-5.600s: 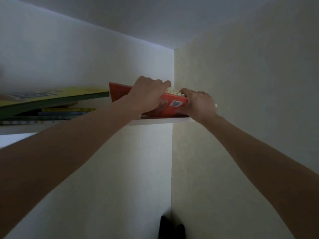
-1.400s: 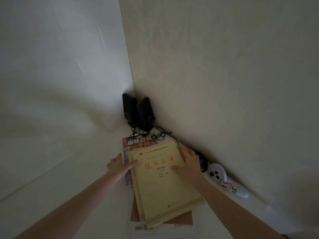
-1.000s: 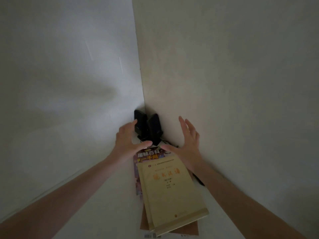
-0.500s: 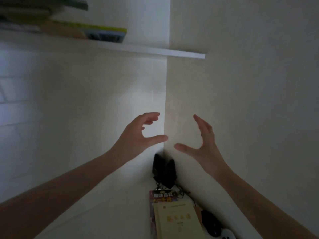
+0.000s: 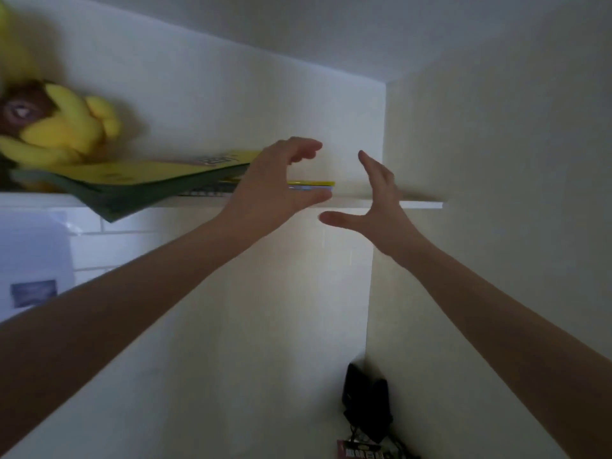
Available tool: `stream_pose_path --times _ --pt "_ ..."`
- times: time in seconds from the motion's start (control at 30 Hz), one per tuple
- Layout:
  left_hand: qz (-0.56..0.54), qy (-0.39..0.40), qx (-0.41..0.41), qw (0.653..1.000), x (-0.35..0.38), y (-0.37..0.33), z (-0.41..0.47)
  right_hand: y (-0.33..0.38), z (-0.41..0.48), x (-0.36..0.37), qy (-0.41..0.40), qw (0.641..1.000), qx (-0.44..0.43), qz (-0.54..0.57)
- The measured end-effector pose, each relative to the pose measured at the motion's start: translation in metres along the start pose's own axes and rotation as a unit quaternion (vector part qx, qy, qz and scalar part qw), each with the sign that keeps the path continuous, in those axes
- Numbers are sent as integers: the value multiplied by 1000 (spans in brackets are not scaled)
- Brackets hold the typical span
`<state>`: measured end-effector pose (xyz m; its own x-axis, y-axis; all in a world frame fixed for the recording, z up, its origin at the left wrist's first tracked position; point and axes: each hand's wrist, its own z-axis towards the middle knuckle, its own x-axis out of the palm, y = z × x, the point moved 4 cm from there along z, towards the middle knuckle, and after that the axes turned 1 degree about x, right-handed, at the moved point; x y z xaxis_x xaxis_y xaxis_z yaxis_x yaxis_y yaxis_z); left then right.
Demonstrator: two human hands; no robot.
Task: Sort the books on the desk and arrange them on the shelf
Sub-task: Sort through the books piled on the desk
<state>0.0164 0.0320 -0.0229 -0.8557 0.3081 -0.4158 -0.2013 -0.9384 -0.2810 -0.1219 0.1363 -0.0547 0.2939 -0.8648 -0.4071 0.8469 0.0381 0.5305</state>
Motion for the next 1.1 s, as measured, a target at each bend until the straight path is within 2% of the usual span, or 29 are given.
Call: stream_pose_path --times 0.07,0.13,0.17,0.23,0.3,0.37,0.47,0.6,0.67,0.77,0.83,0.9,1.0,1.1 --pt "122 8 19 992 -26 3 9 11 17 12 19 1000 -4 -17" --pt "245 29 10 969 -49 9 17 22 33 26 37 999 -8 -23" --pt "314 52 -7 948 -58 14 21 27 40 35 47 999 -9 -21" --pt "447 124 -74 883 -72 29 26 37 51 51 64 998 -6 -8" --pt "497 190 -161 831 -84 42 25 46 58 68 80 997 -1 17" --pt "494 223 -189 819 -88 48 24 52 62 84 83 996 8 40" --pt "489 205 -166 832 -88 46 26 57 69 98 61 985 66 146" --pt "473 158 -158 853 -96 44 30 56 77 100 -18 925 221 309" --pt "479 139 -146 855 -97 41 29 63 72 94 13 900 256 352" --pt "497 121 -122 851 -88 30 27 86 63 93 141 861 251 419" --pt "504 115 -112 849 -77 21 26 101 63 100 184 820 247 483" --pt "468 121 -120 867 -69 15 27 108 66 105 156 798 261 520" --pt "308 165 -167 922 -74 8 29 97 69 101 101 794 279 531" --pt "237 125 -194 944 -98 5 33 84 68 85 109 807 207 543"
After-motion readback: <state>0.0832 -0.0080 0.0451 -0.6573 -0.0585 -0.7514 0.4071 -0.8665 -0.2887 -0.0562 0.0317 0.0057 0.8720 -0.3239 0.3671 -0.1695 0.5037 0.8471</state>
